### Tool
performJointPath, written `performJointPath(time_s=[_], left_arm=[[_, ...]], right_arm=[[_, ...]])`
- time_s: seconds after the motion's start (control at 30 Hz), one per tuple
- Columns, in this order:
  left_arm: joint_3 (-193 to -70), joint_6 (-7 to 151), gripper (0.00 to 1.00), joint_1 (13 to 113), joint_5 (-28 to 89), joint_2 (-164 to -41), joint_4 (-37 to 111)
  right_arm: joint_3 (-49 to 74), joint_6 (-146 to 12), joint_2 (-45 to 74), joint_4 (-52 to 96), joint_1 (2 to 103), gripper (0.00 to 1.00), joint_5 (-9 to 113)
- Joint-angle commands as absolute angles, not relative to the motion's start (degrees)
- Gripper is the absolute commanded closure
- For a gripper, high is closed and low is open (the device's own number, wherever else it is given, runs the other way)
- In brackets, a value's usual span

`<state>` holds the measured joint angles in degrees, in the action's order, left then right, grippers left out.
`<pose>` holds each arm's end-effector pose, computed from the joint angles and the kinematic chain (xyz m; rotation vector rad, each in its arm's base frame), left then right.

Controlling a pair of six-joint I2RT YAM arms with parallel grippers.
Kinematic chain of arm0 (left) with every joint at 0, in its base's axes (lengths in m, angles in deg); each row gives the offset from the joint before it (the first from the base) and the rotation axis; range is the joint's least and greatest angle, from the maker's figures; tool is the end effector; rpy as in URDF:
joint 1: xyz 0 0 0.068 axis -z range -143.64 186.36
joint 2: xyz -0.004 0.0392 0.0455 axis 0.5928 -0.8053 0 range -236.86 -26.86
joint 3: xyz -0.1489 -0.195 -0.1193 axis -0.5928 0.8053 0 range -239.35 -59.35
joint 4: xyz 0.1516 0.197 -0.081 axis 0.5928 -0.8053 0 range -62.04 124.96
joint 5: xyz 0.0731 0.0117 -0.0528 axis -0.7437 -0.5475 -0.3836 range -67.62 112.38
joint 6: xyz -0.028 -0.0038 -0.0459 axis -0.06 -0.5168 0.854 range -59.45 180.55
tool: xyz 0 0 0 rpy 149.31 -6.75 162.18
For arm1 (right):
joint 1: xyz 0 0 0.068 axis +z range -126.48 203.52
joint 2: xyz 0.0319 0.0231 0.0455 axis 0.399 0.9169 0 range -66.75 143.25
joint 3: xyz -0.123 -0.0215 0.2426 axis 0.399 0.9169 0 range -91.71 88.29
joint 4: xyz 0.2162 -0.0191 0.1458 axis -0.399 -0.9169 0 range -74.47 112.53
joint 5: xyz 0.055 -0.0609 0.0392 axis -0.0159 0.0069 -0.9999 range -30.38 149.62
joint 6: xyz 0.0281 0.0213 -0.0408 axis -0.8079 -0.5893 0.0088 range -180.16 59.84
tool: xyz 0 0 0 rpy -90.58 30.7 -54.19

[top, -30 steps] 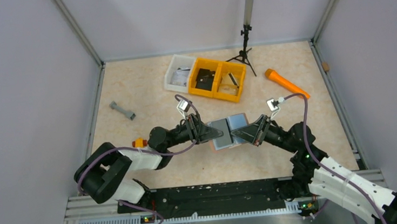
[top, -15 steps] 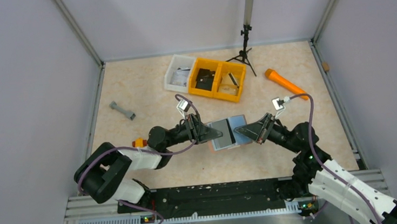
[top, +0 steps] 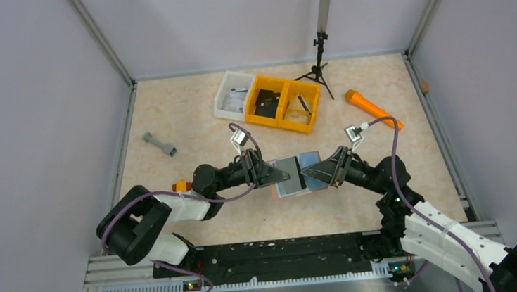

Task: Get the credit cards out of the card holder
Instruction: Remove the credit card from the card holder.

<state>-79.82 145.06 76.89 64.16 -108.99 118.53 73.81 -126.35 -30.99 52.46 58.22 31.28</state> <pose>0.1718 -0.1780 0.2254 0.2210 1.6830 -2.2009 0.1220 0.1050 0.2507 -0.0186 1.7101 1.7357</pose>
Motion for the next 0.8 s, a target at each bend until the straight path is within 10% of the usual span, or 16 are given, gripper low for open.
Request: performJointPath(time_s=[0.0, 0.2, 0.4, 0.77], left_arm=[[-81.8, 142.8, 0.91, 77.1, 64.3, -107.5, 122.9], [-82.9, 141.1, 0.91, 77.0, 64.5, -106.6, 119.0], [-83.4, 141.0, 0.89, 77.1, 64.7, -106.6, 118.3], [-82.1, 143.7, 0.7, 75.9, 65.8, -107.5, 122.7]], right_arm=[[72.7, -126.5, -30.0, 55.3, 58.1, 0.76, 27.6], [70.9, -124.1, -28.3, 51.0, 58.1, 0.75, 26.1], [70.5, -123.5, -27.7, 49.3, 58.1, 0.99, 26.4], [71.0, -122.9, -32.4, 43.3, 55.4, 1.0, 29.5]])
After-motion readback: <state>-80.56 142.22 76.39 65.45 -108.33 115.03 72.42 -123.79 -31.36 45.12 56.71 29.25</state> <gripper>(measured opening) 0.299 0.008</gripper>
